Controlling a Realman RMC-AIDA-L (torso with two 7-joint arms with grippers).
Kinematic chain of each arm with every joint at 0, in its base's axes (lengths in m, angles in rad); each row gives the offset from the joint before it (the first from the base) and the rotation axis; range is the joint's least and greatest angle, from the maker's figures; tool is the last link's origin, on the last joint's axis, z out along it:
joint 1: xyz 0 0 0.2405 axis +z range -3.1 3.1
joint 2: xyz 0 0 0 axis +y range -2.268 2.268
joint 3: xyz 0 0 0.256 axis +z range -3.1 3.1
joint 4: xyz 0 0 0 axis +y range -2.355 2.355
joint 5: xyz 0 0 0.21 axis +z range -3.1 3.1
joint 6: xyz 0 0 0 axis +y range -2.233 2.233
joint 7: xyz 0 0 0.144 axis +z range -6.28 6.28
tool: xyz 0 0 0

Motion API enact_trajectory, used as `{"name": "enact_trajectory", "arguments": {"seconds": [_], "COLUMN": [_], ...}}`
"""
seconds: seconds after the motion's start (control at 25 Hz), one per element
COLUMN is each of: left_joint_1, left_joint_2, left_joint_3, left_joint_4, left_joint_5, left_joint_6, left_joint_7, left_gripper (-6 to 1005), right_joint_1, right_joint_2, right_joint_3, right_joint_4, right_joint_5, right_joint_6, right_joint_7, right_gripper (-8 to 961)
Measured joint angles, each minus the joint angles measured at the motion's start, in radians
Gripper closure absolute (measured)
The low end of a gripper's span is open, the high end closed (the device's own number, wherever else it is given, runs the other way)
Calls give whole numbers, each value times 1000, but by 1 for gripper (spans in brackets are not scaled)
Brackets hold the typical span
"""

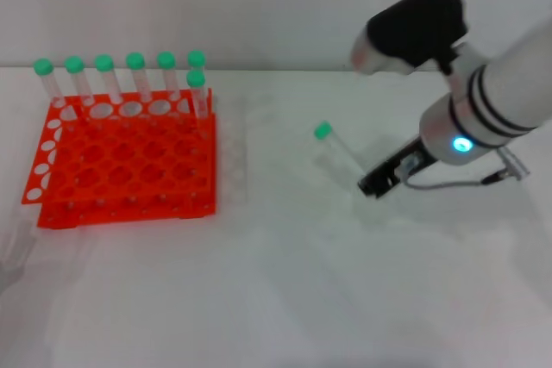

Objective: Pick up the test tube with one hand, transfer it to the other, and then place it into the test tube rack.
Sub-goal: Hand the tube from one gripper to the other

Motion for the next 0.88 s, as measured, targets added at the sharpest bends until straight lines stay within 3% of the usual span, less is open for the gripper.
{"name": "enact_trajectory", "arguments": {"seconds": [0.16,0.28,0.48,0.64,0.88], "left_joint_1": [6,0,-9,-19,-73], "left_joint_2": [0,1,0,1,3], "left_joint_3": [0,0,0,1,2], "left_joint_4": [0,-4,-8,-10,-11], "left_joint_5": [3,17,69,112,201], "left_joint_6": [-35,-46,-116,-173,-205], "left_joint_7": [26,80,119,121,122], "left_gripper": [130,131,131,132,133], "right_joint_1": [-175,-331,-556,-611,-597], "right_joint_2": [0,-1,-7,-8,-7], "right_joint_3": [23,8,-98,-141,-81], "right_joint_4": [-175,-256,-235,-142,61], "right_joint_5": [8,59,403,800,1296], "right_joint_6": [-139,-341,-761,-902,-740], "right_joint_7": [-141,-260,-628,-1006,-1425], "right_gripper": [765,765,766,765,765]}}
